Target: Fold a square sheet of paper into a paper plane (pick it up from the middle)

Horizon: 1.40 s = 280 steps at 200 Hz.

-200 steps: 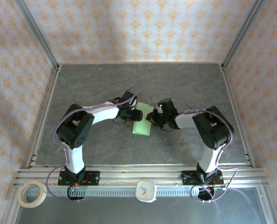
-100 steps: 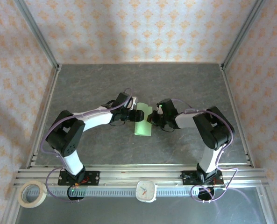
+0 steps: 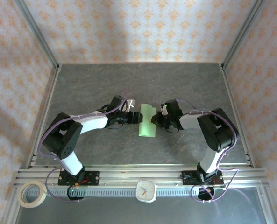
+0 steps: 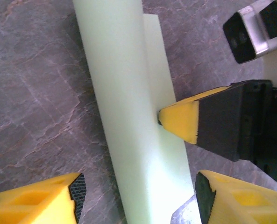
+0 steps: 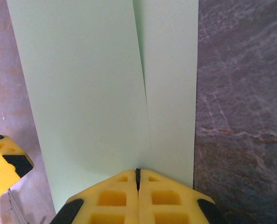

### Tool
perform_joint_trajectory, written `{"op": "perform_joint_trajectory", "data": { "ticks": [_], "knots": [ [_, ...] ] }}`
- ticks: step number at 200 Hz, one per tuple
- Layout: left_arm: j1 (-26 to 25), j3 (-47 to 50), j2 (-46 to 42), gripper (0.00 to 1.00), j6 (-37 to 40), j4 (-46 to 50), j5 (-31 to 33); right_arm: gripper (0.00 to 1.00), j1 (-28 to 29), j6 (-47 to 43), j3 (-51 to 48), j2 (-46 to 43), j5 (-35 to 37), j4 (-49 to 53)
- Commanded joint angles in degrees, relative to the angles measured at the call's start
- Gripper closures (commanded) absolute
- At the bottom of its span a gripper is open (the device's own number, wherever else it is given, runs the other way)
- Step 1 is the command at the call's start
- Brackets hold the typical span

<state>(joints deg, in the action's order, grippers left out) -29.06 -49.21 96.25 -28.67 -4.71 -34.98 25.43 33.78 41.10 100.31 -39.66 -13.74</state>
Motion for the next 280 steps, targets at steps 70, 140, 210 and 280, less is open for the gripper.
{"op": "perform_joint_trajectory", "data": {
  "ticks": [70, 140, 210, 280],
  "knots": [
    [0.5, -3.8, 5.8, 0.40, 0.1, 0.5, -1.5, 0.94, -0.3, 0.4, -2.2, 1.0, 0.6, 3.4],
    [-1.5, -6.6, 9.4, 0.46, 1.3, 4.4, 2.5, 0.93, -0.3, 1.7, -0.3, 0.3, -0.6, 2.7],
    [-2.9, -8.4, 11.4, 0.56, 1.6, 8.7, 9.9, 0.80, -1.9, 4.6, 0.0, -6.0, -0.6, 0.5],
    [-3.3, -10.7, 13.0, 0.55, 5.5, 13.9, 10.5, 0.76, -9.1, 5.4, -2.9, -13.9, 5.6, 6.0]
  ]
}}
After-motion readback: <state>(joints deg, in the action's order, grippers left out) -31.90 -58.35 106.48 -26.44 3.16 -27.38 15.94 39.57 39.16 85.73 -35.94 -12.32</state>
